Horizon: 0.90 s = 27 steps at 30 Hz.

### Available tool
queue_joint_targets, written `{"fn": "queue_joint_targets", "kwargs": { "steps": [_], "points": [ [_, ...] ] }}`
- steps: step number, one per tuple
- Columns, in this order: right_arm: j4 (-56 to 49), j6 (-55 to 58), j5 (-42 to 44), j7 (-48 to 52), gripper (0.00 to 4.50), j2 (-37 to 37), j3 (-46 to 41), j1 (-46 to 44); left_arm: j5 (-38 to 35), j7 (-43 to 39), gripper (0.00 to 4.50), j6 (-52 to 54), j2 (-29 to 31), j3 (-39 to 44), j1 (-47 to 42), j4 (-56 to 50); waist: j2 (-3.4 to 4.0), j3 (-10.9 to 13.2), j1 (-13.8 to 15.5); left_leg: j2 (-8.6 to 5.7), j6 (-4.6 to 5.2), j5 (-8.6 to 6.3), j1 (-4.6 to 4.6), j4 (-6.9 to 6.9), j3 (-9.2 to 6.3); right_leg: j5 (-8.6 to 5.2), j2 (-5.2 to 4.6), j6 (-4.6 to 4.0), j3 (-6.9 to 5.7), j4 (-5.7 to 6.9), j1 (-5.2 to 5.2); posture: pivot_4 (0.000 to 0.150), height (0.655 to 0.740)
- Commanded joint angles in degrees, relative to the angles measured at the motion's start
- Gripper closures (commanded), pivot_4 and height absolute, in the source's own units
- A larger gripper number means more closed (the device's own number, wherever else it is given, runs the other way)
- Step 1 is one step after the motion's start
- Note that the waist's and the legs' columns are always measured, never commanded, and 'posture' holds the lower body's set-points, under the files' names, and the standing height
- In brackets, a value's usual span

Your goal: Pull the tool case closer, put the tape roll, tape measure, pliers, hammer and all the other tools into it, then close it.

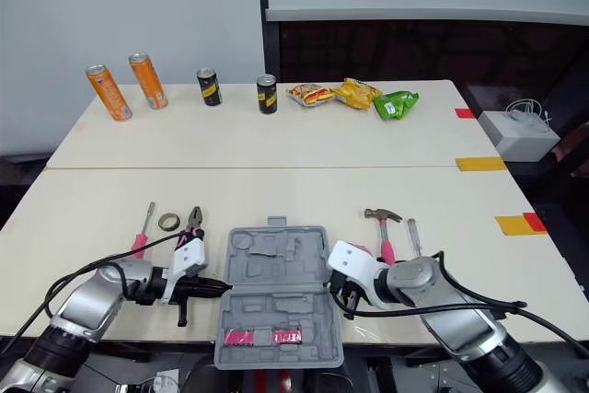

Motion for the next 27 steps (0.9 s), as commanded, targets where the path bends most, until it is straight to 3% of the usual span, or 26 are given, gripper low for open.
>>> {"fn": "queue_joint_targets", "kwargs": {
  "steps": [1, 6, 9, 14, 15, 20, 27],
  "points": [
    [-2.7, -1.9, 2.7, -0.3, 4.48, -0.9, -8.0, 3.8, -6.3, 0.2, 4.49, -1.8, 0.7, 6.8, 3.0, -4.8, 0.0, 0.0, 0.0, 0.0, 0.0, 0.0, -0.01, 0.0, 0.0, 0.0, 0.0, 0.0, 0.0, -0.01, -0.01, 0.15, 0.74],
    [-4.8, -10.3, 9.0, 1.7, 4.48, 1.7, -21.0, 13.1, -14.9, 3.6, 4.49, 0.0, -0.5, 16.3, 8.2, -9.9, 0.0, 0.0, 0.0, 0.01, 0.04, -0.04, 0.0, -0.01, 0.02, -0.01, 0.0, 0.02, -0.01, -0.06, 0.0, 0.15, 0.74],
    [-5.7, -17.9, 20.4, 4.5, 4.48, 11.1, -30.9, 17.6, -20.6, 8.6, 4.49, 1.2, -3.5, 22.7, 10.4, -13.6, -0.06, 0.0, 0.0, 0.02, 0.05, -0.04, 0.01, -0.02, 0.02, -0.02, 0.01, 0.03, -0.02, -0.08, 0.01, 0.15, 0.74],
    [-4.3, -26.0, 24.7, 5.7, 4.48, 17.0, -35.1, 17.7, -27.0, 13.3, 4.49, 2.5, -6.3, 27.7, 14.0, -18.3, -0.07, 0.0, -0.3, -0.01, 0.14, -0.07, -0.05, 0.06, 0.04, -0.01, 0.0, 0.02, 0.0, -0.12, 0.0, 0.15, 0.74],
    [-3.3, -28.0, 23.3, 6.4, 4.5, 16.4, -34.9, 17.8, -27.7, 13.9, 4.25, 2.4, -6.3, 28.5, 14.7, -18.9, -0.07, 0.0, -0.3, -0.01, 0.14, -0.07, -0.03, 0.06, 0.03, -0.02, 0.0, 0.03, 0.0, -0.12, 0.01, 0.15, 0.74],
    [1.4, -35.2, 23.1, 12.0, 2.96, 13.3, -39.0, 21.3, -30.1, 13.2, 2.67, 1.1, -4.1, 33.9, 21.1, -19.3, -0.09, 0.0, -0.2, 0.0, 0.15, -0.1, -0.07, 0.02, 0.0, -0.25, 0.02, 0.44, -0.02, -0.17, 0.01, 0.15, 0.74],
    [13.7, -46.5, 24.0, 21.5, 0.63, 10.7, -51.6, 33.5, -29.7, 9.6, 0.36, -4.1, -1.5, 44.7, 34.8, -14.3, -0.11, 0.0, -0.2, -0.02, 0.52, -0.6, -0.27, 0.02, 0.01, -0.38, 0.02, 0.62, -0.05, -0.64, 0.08, 0.15, 0.74]
  ]
}}
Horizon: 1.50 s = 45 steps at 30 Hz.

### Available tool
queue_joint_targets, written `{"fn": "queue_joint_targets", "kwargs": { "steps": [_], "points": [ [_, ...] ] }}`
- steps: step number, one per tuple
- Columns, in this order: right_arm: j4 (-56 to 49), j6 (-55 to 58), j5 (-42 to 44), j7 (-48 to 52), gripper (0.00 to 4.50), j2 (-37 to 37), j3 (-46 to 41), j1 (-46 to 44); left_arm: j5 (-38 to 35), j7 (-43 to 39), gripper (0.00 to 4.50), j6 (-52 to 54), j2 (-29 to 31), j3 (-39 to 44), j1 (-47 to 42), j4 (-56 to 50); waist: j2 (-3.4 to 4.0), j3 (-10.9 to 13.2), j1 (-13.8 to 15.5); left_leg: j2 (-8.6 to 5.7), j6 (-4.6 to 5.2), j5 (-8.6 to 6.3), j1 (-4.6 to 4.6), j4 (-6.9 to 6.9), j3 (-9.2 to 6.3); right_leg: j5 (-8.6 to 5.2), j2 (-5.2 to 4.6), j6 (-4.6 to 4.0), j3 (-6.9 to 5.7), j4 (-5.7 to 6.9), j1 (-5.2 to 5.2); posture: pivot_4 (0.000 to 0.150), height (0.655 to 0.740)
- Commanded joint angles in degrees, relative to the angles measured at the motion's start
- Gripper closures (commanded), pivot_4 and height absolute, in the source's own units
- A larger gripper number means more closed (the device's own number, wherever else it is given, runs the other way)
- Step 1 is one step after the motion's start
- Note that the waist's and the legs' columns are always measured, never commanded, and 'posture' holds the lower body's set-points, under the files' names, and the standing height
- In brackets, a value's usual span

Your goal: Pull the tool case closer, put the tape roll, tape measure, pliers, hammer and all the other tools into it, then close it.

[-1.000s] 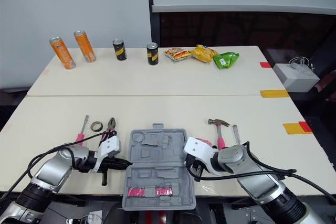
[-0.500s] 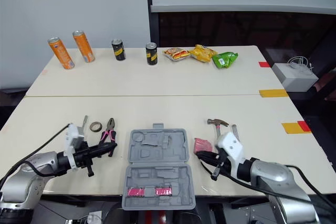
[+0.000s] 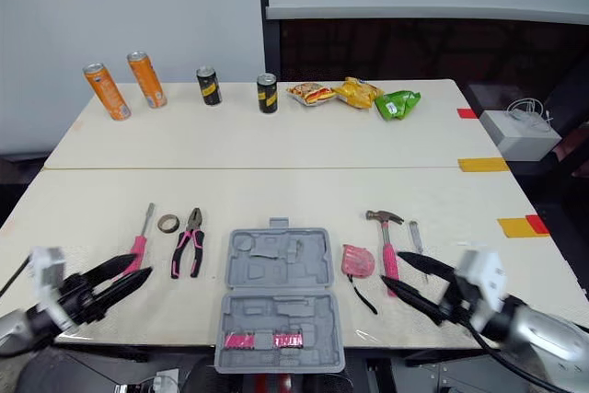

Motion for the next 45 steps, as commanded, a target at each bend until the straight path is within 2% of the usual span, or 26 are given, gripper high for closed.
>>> {"fn": "queue_joint_targets", "kwargs": {
  "steps": [1, 2, 6, 10, 12, 17, 23, 28, 30, 33, 37, 39, 43, 45],
  "points": [
    [4.6, -5.2, 1.0, 3.8, 0.3, -1.0, -5.5, 2.7, -0.2, -1.6, 0.01, -3.8, 0.3, 4.1, 3.6, 1.1, 0.0, 0.0, 0.0, 0.0, 0.04, -0.05, -0.02, 0.01, 0.01, -0.01, -0.01, 0.01, 0.0, -0.08, 0.02, 0.15, 0.74],
    [6.2, -6.2, 1.0, 4.3, 0.01, -1.0, -6.2, 3.2, -0.1, -1.6, 0.0, -4.4, 0.0, 4.7, 4.6, 1.7, 0.0, 0.0, -0.1, -0.02, 0.06, -0.1, 0.0, 0.01, 0.02, -0.02, -0.02, 0.03, 0.0, -0.19, 0.08, 0.15, 0.74],
    [12.6, -9.5, 0.8, 5.9, 0.01, -0.9, -7.9, 4.2, 0.5, -2.3, 0.0, -7.6, -0.6, 6.3, 7.6, 6.0, -0.05, 0.0, -0.1, -0.02, 0.04, -0.15, 0.11, 0.0, 0.03, -0.08, -0.02, 0.15, 0.01, -0.35, 0.2, 0.15, 0.74],
    [16.1, -11.3, 0.5, 6.8, 0.01, -1.0, -7.5, 3.7, 1.4, -5.3, 0.0, -12.2, 0.0, 6.1, 7.0, 13.3, -0.08, 0.1, -0.1, -0.02, -0.08, -0.22, 0.68, -0.08, 0.02, -0.17, -0.02, 0.3, 0.02, -0.37, 0.72, 0.15, 0.74],
    [16.8, -11.7, 0.5, 6.8, 0.01, -1.2, -7.0, 3.0, 1.7, -6.5, 0.0, -13.7, 0.4, 5.7, 6.2, 15.6, -0.14, 0.1, 0.0, -0.05, -0.1, -0.23, 1.07, -0.23, 0.02, -0.21, -0.02, 0.35, 0.04, -0.42, 1.07, 0.15, 0.74],
    [13.0, -9.1, 2.1, 5.8, 0.01, -1.4, -4.6, 0.3, 3.4, -7.6, 0.0, -15.5, 2.2, 3.6, 2.8, 17.6, -0.15, 0.1, 0.2, -0.07, -0.1, -0.23, 1.11, -0.31, 0.05, -0.2, -0.02, 0.34, 0.06, -0.43, 1.11, 0.15, 0.74],
    [2.6, -0.9, 6.1, 4.2, 0.01, -3.7, 1.6, -7.1, 3.6, -6.5, 0.0, -7.4, 10.8, 0.3, -3.1, 9.6, -0.15, 0.0, 0.2, -0.04, -0.09, -0.18, 1.11, -0.32, 0.04, -0.02, -0.01, 0.03, 0.04, -0.26, 1.08, 0.15, 0.74],
    [-3.1, 4.1, 7.7, 3.5, 0.01, -5.3, 9.0, -17.4, 5.0, -4.5, 0.0, 4.4, 23.3, -4.0, -10.1, 2.6, -0.12, 0.0, 0.1, -0.05, -0.07, -0.16, 1.1, -0.27, 0.09, 0.11, -0.01, -0.19, 0.05, -0.2, 1.0, 0.15, 0.74],
    [-4.3, 6.1, 8.4, 3.0, 0.01, -5.3, 11.1, -20.7, 8.2, -1.5, 0.0, 8.2, 28.2, -7.0, -14.5, 1.3, -0.09, 0.0, 0.2, -0.04, 0.18, 0.0, 1.02, -0.18, 0.11, 0.08, -0.01, -0.22, 0.06, -0.02, 0.87, 0.15, 0.74],
    [-4.3, 6.7, 8.3, 2.5, 0.01, -4.6, 13.3, -24.5, 9.0, -2.3, 0.0, 14.0, 34.6, -13.1, -24.0, 1.7, -0.07, 0.1, 0.4, -0.02, 0.19, 0.0, 1.0, -0.03, 0.07, -0.05, -0.02, -0.27, 0.04, 0.21, 0.82, 0.15, 0.74],
    [-4.5, 6.9, 8.4, 3.0, 0.01, -3.9, 15.6, -26.9, 18.7, -13.3, 0.0, 15.5, 44.0, -32.2, -40.2, 3.2, -0.09, 0.1, 0.2, -0.03, 0.19, 0.0, 1.0, 0.07, 0.11, -0.11, -0.04, -0.28, 0.09, 0.35, 0.75, 0.15, 0.74],
    [-4.5, 7.0, 8.5, 3.6, 0.01, -3.7, 16.7, -27.6, 23.5, -17.3, 0.0, 15.1, 43.8, -39.4, -48.3, 5.5, -0.05, 0.1, 0.1, -0.04, 0.19, 0.0, 0.99, 0.06, 0.15, -0.11, -0.05, -0.28, 0.15, 0.38, 0.73, 0.15, 0.74],
    [-4.1, 6.3, 8.2, 4.3, 0.01, -2.4, 18.8, -28.9, 37.0, -24.7, 0.0, 11.4, 36.1, -54.6, -66.7, 17.1, -0.02, 0.1, 0.0, -0.03, 0.09, 0.06, 0.97, 0.08, 0.2, -0.14, -0.04, -0.33, 0.2, 0.65, 0.56, 0.15, 0.74],
    [-3.9, 6.1, 7.7, 4.0, 0.01, -1.7, 19.7, -29.3, 42.3, -26.7, 0.0, 8.7, 32.6, -59.5, -72.0, 22.7, 0.0, 0.1, 0.1, -0.02, 0.03, 0.1, 0.92, 0.11, 0.19, -0.12, -0.04, -0.37, 0.2, 0.72, 0.52, 0.15, 0.74]
  ]
}}
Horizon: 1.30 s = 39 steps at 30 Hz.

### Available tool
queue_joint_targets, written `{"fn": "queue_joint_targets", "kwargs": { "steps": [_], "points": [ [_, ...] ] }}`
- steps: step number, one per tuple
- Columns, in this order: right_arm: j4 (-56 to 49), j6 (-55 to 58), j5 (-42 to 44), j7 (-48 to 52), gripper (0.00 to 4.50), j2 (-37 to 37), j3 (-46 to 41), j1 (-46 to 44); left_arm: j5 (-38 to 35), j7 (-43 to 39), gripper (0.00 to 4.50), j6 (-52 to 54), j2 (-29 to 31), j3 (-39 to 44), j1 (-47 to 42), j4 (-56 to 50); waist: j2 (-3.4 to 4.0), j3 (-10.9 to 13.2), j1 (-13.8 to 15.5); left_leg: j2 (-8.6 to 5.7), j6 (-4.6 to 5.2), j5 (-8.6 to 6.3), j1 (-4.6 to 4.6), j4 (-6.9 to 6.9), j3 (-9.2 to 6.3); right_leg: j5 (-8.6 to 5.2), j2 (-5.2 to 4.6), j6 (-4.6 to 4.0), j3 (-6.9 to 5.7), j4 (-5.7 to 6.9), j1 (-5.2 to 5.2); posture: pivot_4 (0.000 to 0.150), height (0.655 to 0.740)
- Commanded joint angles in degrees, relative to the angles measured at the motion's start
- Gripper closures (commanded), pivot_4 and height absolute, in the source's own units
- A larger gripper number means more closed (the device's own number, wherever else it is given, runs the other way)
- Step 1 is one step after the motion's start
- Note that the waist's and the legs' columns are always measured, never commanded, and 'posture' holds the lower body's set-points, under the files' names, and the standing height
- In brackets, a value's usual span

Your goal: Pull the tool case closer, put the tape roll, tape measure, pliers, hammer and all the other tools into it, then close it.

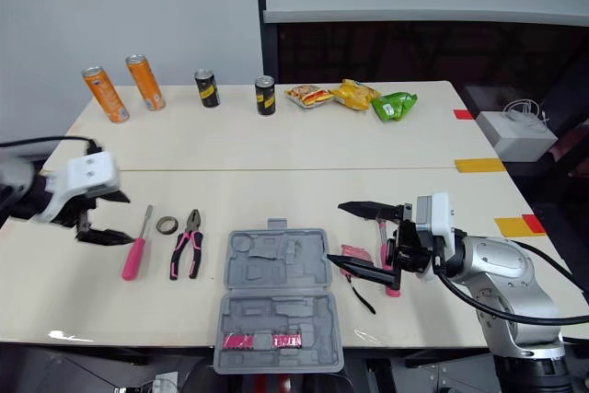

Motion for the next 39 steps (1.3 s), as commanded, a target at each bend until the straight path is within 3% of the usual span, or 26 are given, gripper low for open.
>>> {"fn": "queue_joint_targets", "kwargs": {
  "steps": [1, 3, 10, 22, 31, 39],
  "points": [
    [-0.8, -1.0, 0.2, -0.1, 0.01, 1.1, 1.0, -0.9, 10.5, -4.3, 0.0, -5.2, -4.3, -7.6, -7.4, 9.3, 0.01, 0.0, -0.1, 0.0, -0.01, 0.0, -0.01, 0.03, 0.0, 0.01, 0.0, -0.01, 0.0, 0.02, -0.01, 0.15, 0.74],
    [-1.0, -1.1, 0.1, -0.3, 0.01, 1.6, 1.4, -0.7, 15.7, -4.3, 0.0, -10.2, -8.2, -11.5, -10.5, 15.3, 0.02, 0.0, -0.2, 0.0, -0.03, 0.02, -0.1, 0.05, 0.0, 0.02, 0.0, -0.03, 0.02, 0.03, -0.05, 0.15, 0.74],
    [-0.8, -1.6, -0.1, -0.4, 0.0, 1.1, 0.7, 1.5, 23.5, -4.5, 2.12, -19.8, -15.9, -14.7, -13.1, 26.9, 0.0, 0.0, 0.0, 0.02, 0.01, 0.02, -0.94, 0.34, -0.18, 0.03, 0.0, -0.04, -0.1, 0.25, -0.73, 0.15, 0.74],
    [-0.3, -2.5, -0.7, -0.8, 0.0, 1.3, 0.9, 2.6, 29.4, -0.3, 2.12, -28.8, -23.8, -14.0, -13.8, 41.1, 0.0, 0.0, 0.4, 0.07, 0.08, 0.06, -1.02, 0.61, -0.41, 0.13, -0.03, -0.21, -0.35, 0.33, -0.63, 0.15, 0.74],
    [-0.4, -3.0, -1.2, -1.4, 0.0, 1.6, 0.8, 2.9, 35.1, 9.3, 2.12, -37.5, -30.5, -15.3, -16.2, 56.4, -0.01, 0.0, 0.6, 0.07, 0.16, 0.11, -1.07, 0.68, -0.51, 0.15, -0.04, -0.23, -0.43, 0.36, -0.63, 0.15, 0.74],
    [-2.2, -3.4, -1.3, -2.2, 0.0, 1.5, -0.1, 5.5, 37.0, 10.7, 4.47, -41.7, -33.5, -14.3, -17.5, 62.1, 0.11, -0.1, 2.2, 0.06, 0.11, 0.27, -0.93, 0.67, -0.65, 0.23, -0.06, -0.3, -0.55, 0.43, -0.49, 0.15, 0.74]
  ]
}}
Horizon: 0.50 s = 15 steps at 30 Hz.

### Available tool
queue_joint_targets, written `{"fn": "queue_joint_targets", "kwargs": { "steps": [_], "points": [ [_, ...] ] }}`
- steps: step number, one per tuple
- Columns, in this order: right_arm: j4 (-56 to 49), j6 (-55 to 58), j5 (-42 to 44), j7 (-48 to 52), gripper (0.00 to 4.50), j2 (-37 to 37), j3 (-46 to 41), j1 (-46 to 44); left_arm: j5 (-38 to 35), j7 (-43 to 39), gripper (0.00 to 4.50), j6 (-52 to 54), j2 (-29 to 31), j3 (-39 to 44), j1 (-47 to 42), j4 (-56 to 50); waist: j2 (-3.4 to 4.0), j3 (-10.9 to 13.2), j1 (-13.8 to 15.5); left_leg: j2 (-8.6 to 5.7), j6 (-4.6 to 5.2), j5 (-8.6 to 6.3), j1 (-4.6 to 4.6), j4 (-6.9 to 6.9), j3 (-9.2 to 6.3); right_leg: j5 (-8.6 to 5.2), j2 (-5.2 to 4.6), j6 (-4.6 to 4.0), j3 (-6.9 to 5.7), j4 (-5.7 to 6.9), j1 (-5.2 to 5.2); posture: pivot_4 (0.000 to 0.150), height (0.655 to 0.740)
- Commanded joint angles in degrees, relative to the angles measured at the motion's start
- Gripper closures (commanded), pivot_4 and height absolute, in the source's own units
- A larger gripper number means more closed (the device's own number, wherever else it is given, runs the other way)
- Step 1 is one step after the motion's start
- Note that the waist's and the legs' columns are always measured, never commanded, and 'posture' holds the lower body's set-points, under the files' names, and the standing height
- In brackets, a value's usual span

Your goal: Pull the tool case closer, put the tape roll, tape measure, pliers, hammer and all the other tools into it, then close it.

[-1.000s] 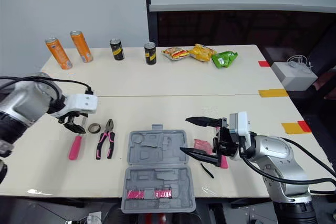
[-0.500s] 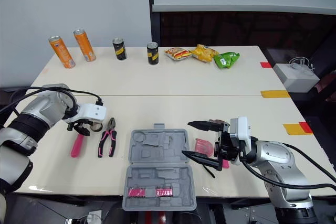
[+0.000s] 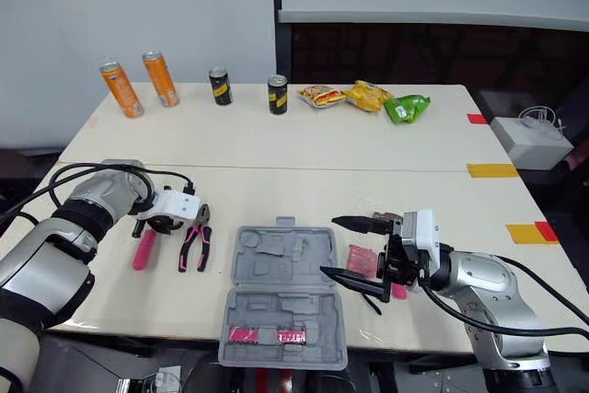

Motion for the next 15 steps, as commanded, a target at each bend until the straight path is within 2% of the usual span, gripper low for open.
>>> {"fn": "queue_joint_targets", "kwargs": {
  "steps": [1, 5, 8, 12, 15],
  "points": [
    [-2.2, -1.4, 0.5, -0.5, 0.0, 0.1, -1.5, 0.8, 1.4, 1.7, 4.47, -1.1, 0.2, 0.9, -1.2, 1.8, -0.01, 0.0, 0.1, 0.0, -0.02, 0.06, 0.0, 0.0, -0.03, 0.04, 0.0, -0.04, -0.02, 0.0, 0.01, 0.15, 0.74],
    [-2.5, -2.0, 0.4, -0.8, 0.0, 0.1, -1.6, 1.5, 0.9, -1.4, 4.47, -1.8, 2.0, 2.2, -1.9, -0.1, -0.11, 0.1, -0.1, -0.01, -0.26, 0.18, -0.04, -0.01, -0.08, 0.25, -0.01, -0.07, -0.03, -0.07, 0.01, 0.15, 0.74],
    [-2.4, -2.5, 0.4, -0.8, 0.0, 0.0, -1.9, 1.9, -0.8, -6.6, 4.47, -1.3, 4.9, 4.0, -1.8, -5.4, -0.29, 0.2, -0.3, -0.01, -0.28, 0.19, -0.11, -0.04, -0.11, 0.28, 0.0, -0.07, -0.04, -0.1, -0.05, 0.15, 0.74],
    [-2.6, -3.2, 0.3, -1.2, 0.0, -0.3, -2.9, 3.0, -5.4, -18.1, 4.47, 3.0, 10.5, 8.0, 0.4, -22.5, -0.34, 0.2, -0.3, -0.01, -0.22, 0.24, -0.16, -0.29, -0.09, 0.27, 0.0, -0.05, -0.08, -0.33, -0.1, 0.15, 0.74],
    [-4.3, -3.1, 0.4, -2.1, 0.0, -0.7, -4.3, 5.1, -13.2, -22.2, 4.47, 10.3, 14.3, 6.8, 1.1, -37.0, -0.32, 0.2, 0.0, -0.03, -0.1, 0.3, -0.18, -0.59, -0.03, 0.25, 0.0, -0.04, -0.1, -0.6, -0.12, 0.15, 0.74]
  ]
}}
